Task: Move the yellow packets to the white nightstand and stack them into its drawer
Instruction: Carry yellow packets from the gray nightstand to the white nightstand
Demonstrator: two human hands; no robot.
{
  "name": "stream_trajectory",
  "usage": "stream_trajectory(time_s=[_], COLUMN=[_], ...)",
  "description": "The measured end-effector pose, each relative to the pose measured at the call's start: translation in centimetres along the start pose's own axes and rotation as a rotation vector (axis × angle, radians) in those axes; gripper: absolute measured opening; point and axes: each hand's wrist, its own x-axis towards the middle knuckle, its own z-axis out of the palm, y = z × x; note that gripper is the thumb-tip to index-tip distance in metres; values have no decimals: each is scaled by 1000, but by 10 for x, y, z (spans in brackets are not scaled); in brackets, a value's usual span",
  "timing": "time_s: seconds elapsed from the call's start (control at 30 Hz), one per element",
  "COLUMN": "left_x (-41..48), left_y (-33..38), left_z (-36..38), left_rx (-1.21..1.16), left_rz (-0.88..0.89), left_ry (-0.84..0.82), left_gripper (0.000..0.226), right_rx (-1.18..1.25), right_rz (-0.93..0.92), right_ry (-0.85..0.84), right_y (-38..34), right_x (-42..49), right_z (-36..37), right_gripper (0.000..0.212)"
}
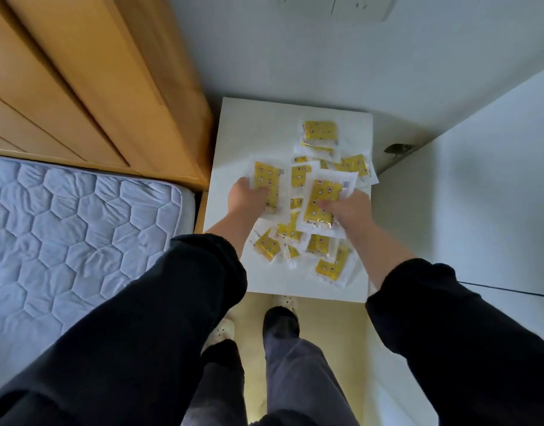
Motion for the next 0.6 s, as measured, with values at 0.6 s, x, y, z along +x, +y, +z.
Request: stream_trajectory(time_s=[0.6], left_x=[46], left_y=[-3], left_z=[27], left_rx=[567], left_rz=[244], left_ry=[-10], left_gripper=[74], right_rx=[-605], right_rz=[-242], right_ry=[-33], right_y=[-2], right_x=[85], right_z=[27], right_gripper=[77])
